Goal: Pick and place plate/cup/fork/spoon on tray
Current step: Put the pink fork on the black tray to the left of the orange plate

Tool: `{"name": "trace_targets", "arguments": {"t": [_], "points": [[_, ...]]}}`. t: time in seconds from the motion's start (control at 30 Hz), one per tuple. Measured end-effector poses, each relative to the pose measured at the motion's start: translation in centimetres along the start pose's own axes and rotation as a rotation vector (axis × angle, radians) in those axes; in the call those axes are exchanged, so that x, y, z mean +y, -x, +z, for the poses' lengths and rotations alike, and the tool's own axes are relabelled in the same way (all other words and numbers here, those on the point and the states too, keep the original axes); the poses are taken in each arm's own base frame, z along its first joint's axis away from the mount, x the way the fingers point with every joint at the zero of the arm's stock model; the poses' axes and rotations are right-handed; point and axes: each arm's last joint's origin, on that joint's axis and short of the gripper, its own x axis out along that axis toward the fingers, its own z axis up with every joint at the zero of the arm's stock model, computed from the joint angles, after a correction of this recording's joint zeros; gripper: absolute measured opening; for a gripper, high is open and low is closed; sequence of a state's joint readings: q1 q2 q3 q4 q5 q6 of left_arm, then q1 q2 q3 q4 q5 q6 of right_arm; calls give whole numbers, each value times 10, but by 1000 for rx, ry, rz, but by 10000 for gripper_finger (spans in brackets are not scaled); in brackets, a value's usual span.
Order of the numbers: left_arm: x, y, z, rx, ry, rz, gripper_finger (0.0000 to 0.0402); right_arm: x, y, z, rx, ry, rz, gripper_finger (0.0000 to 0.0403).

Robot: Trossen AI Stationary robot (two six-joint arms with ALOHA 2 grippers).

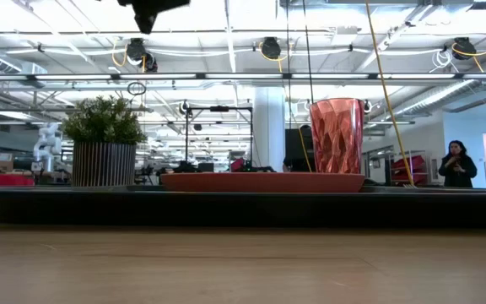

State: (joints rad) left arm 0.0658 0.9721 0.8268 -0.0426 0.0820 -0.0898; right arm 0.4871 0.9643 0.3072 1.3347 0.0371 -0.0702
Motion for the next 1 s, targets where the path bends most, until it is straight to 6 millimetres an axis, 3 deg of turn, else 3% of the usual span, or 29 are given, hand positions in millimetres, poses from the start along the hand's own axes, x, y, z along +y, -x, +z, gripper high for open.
{"name": "trace_targets", "arguments": {"t": [0.17,0.4,0.67,0.87,1.0], "points": [[-12,19,4,-17,-31,-48,136,-7,-8,-8,80,-91,-171,66],[-19,44,14,-98,-108,-77,136,-13,-27,-40,505,-157,-522,66],[-16,50,17,-126,-247,17,136,-15,-48,-35,796,-362,-828,66],[-15,51,23,-189,-304,106,136,-13,-19,-42,1095,-539,-1174,66],[-15,52,27,-229,-319,111,136,-12,9,-49,1287,-536,-1407,66]]}}
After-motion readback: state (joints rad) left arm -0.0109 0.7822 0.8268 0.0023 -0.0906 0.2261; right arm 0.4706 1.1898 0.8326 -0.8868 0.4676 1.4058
